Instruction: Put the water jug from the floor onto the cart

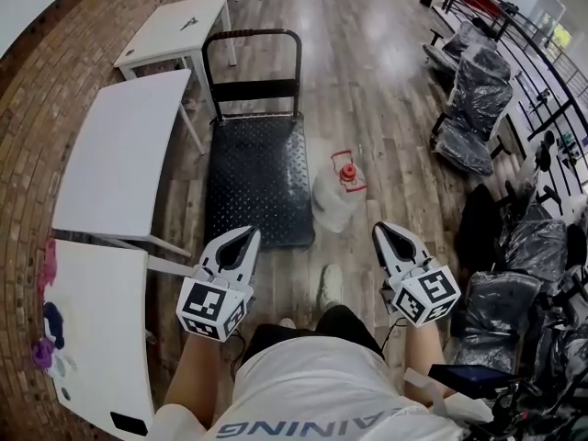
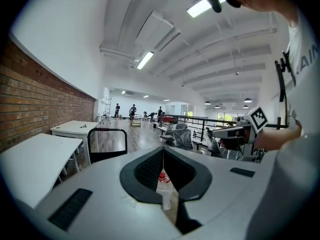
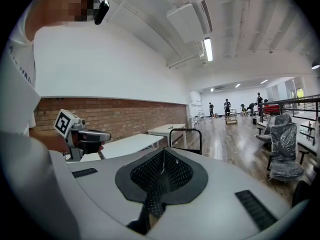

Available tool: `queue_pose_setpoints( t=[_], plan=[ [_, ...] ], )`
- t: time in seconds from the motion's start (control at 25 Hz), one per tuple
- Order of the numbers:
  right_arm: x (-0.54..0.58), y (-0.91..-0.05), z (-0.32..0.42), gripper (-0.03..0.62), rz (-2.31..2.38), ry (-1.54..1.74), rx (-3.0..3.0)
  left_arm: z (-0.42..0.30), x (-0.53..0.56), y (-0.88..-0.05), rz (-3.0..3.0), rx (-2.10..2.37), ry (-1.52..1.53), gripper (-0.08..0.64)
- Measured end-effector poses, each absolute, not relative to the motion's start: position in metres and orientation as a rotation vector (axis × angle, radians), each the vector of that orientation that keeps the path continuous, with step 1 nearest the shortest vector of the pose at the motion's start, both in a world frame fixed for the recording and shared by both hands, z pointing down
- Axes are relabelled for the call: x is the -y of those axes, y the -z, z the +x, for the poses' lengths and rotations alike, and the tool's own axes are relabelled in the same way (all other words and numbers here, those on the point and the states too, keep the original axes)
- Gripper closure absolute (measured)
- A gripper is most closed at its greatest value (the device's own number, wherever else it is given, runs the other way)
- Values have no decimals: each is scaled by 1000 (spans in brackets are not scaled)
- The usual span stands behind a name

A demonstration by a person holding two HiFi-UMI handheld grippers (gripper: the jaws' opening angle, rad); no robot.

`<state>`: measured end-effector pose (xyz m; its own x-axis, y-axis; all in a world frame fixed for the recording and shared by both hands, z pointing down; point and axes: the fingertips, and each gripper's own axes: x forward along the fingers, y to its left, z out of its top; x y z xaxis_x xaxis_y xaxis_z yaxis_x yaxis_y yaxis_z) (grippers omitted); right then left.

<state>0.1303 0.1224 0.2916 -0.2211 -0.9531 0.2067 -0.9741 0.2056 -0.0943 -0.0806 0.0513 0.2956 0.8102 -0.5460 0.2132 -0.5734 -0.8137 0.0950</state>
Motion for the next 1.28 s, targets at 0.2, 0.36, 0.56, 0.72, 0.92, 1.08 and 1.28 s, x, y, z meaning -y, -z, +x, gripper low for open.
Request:
queue_pose_setpoints(
  t=[0.2, 0.36, 0.56, 0.72, 0.92, 1.08, 1.28],
  plan=[
    [-71, -301, 159, 586, 1858, -333, 2413, -58, -15, -300, 2810, 952, -298, 557],
    [-32, -306, 192, 586, 1826, -336, 2453, -27, 18, -299, 2792, 1004, -303, 557],
    [15, -312, 245, 586, 1814, -344, 2463, 17, 58, -300, 2762, 1046, -332, 557],
    [47, -319, 290, 586, 1787, -373, 2474, 60, 85, -297, 2746, 1072, -344, 557],
    [73, -343, 325, 586, 1772, -438, 2463, 95, 104, -308, 2737, 1063, -400, 557],
    [88, -364, 339, 585, 1778, -468, 2424, 109, 117, -329, 2722, 1037, -464, 557],
    [99, -394, 352, 574, 1824, -508, 2324, 121, 133, -355, 2694, 962, -478, 557]
  ],
)
